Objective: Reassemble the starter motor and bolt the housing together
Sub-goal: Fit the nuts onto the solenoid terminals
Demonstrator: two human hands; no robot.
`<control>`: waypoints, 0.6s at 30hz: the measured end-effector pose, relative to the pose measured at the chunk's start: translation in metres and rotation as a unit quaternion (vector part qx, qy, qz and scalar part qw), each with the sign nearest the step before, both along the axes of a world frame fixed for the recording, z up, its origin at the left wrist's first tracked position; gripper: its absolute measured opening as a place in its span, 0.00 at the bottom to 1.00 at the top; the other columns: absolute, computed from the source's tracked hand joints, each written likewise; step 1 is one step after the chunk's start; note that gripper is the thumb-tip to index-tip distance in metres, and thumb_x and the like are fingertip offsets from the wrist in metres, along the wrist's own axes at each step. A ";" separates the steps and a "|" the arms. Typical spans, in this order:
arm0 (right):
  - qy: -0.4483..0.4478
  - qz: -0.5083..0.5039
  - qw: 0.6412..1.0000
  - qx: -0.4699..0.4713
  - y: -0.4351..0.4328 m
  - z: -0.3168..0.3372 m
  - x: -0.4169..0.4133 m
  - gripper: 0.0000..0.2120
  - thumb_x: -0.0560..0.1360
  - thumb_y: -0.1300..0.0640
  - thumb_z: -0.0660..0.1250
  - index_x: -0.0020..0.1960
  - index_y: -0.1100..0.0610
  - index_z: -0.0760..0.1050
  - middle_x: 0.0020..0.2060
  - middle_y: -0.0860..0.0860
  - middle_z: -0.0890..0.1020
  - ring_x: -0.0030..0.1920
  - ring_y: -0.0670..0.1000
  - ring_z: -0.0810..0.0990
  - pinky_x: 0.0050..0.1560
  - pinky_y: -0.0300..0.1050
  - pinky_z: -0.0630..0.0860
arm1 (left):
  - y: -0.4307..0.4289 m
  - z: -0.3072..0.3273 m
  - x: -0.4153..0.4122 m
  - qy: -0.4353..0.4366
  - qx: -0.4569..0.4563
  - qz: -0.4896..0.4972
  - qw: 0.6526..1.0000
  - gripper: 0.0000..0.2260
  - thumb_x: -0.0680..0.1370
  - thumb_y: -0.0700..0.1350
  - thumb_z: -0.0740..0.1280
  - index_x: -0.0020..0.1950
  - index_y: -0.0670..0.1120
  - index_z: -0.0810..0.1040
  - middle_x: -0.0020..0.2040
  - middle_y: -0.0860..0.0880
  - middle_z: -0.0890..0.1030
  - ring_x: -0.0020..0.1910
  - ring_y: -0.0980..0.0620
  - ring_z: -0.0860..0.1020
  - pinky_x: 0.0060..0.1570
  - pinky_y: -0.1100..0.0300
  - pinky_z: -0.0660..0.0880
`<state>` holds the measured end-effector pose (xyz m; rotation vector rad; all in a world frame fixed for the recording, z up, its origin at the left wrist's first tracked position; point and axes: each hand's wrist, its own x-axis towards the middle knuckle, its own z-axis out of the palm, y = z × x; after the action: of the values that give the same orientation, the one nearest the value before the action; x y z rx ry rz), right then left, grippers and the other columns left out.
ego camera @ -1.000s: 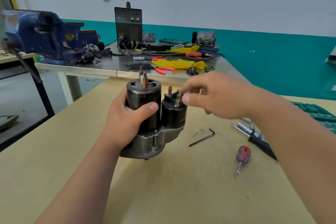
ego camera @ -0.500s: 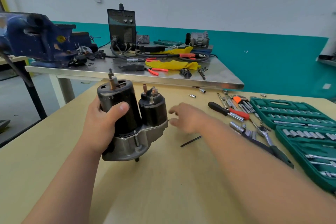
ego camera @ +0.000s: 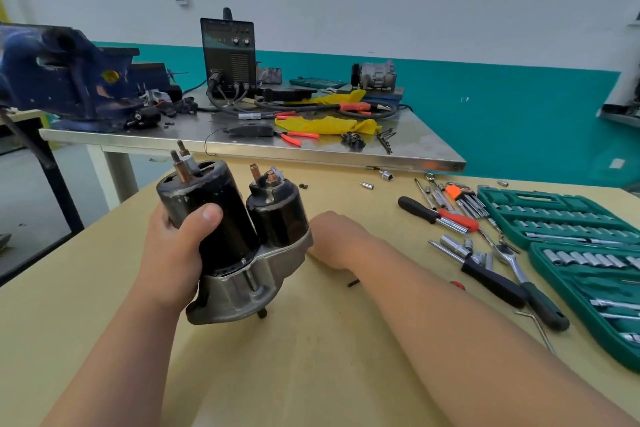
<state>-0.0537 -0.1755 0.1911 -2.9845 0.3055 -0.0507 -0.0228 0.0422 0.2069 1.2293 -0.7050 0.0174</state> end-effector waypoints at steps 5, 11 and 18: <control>-0.213 -0.042 0.932 0.290 -0.020 0.047 -0.060 0.07 0.78 0.53 0.62 0.45 0.47 0.79 0.34 0.45 0.81 0.35 0.42 0.80 0.31 0.33 0.72 | -0.017 0.017 -0.014 -0.090 0.053 -0.050 0.993 0.17 0.63 0.54 0.72 0.49 0.51 0.80 0.42 0.52 0.83 0.43 0.52 0.82 0.41 0.59 0.78; -0.236 0.055 0.908 0.341 -0.022 0.096 -0.131 0.08 0.76 0.58 0.67 0.47 0.45 0.81 0.38 0.42 0.85 0.39 0.44 0.83 0.40 0.39 0.81 | -0.050 0.035 -0.042 -0.174 0.185 -0.117 0.960 0.21 0.60 0.54 0.76 0.52 0.60 0.81 0.47 0.55 0.85 0.47 0.57 0.82 0.46 0.65 0.75; -0.190 0.013 0.966 0.176 -0.041 0.088 -0.167 0.06 0.75 0.54 0.68 0.46 0.46 0.82 0.34 0.42 0.82 0.38 0.41 0.80 0.42 0.42 0.79 | -0.087 0.036 -0.066 -0.232 0.359 -0.141 0.893 0.25 0.59 0.58 0.76 0.55 0.64 0.78 0.46 0.62 0.83 0.46 0.63 0.81 0.46 0.64 0.76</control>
<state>-0.2209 -0.2160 0.2795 -2.5537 0.2035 -0.5020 -0.0891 -0.0449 0.2429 1.8431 -1.3851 -0.2152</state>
